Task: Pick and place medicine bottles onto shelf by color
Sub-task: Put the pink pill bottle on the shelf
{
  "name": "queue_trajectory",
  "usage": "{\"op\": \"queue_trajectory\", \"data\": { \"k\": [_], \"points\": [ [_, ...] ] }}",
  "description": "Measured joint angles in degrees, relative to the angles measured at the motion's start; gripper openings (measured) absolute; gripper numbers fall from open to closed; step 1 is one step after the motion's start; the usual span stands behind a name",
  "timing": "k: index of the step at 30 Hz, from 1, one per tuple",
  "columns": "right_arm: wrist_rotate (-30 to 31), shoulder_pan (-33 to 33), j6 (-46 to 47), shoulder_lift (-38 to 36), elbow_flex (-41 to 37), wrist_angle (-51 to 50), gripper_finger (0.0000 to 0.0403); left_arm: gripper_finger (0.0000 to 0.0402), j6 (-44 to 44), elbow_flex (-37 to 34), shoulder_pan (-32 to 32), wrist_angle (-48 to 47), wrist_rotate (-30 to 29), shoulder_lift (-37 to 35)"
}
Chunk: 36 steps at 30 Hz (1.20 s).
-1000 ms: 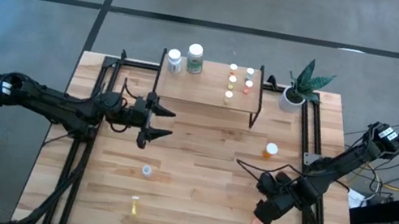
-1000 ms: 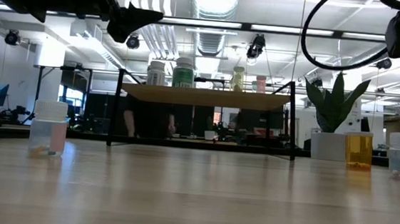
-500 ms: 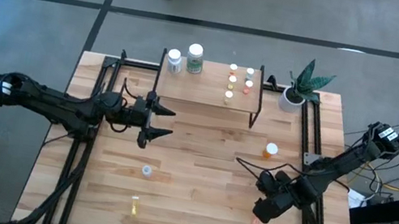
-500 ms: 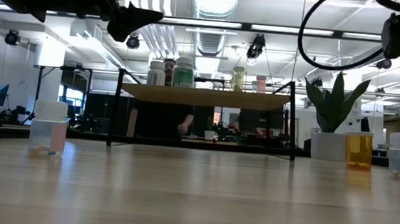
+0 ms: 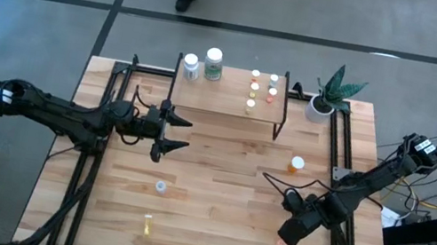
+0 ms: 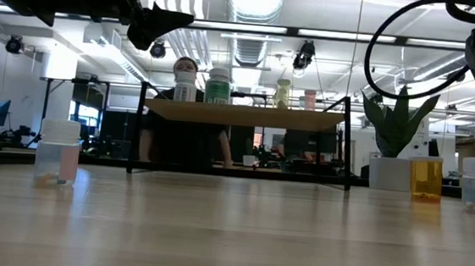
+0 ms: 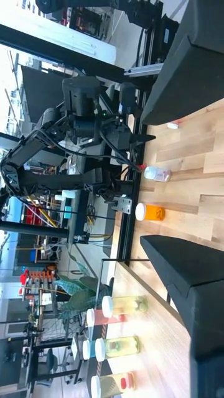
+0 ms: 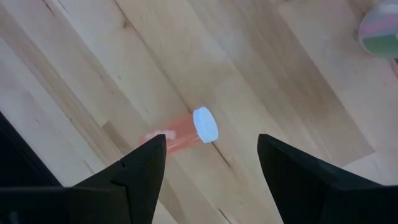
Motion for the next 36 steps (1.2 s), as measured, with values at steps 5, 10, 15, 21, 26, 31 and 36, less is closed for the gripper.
{"op": "queue_trajectory", "data": {
  "k": [5,10,15,21,26,31,36],
  "points": [
    [-0.26,0.00,0.16,-0.04,0.02,-0.03,0.0242,0.0288,0.00,0.00,0.00,0.00,0.00,0.00],
    [-1.14,0.02,2.10,-0.36,0.04,0.11,0.0242,0.0288,0.00,0.00,-0.02,0.00,0.00,0.00],
    [-1.70,0.02,3.49,-1.87,0.04,0.10,0.0242,0.0288,-0.04,0.00,-0.02,0.00,0.00,0.00],
    [-1.81,0.15,5.85,-4.39,0.04,0.13,0.0242,0.0288,-0.13,0.00,-0.02,0.01,-0.11,0.00],
    [-1.21,1.20,7.37,-5.15,0.04,0.15,0.0242,0.0288,-0.17,0.00,-0.02,0.00,-0.35,0.00],
    [-0.94,2.91,9.24,-4.07,0.06,4.02,0.0242,0.0288,-0.17,0.00,-0.02,-0.04,-1.02,0.00],
    [0.30,4.54,10.00,-3.30,0.09,6.44,0.0242,0.0288,-0.03,0.00,0.00,-0.04,-1.07,0.00]
  ]
}}
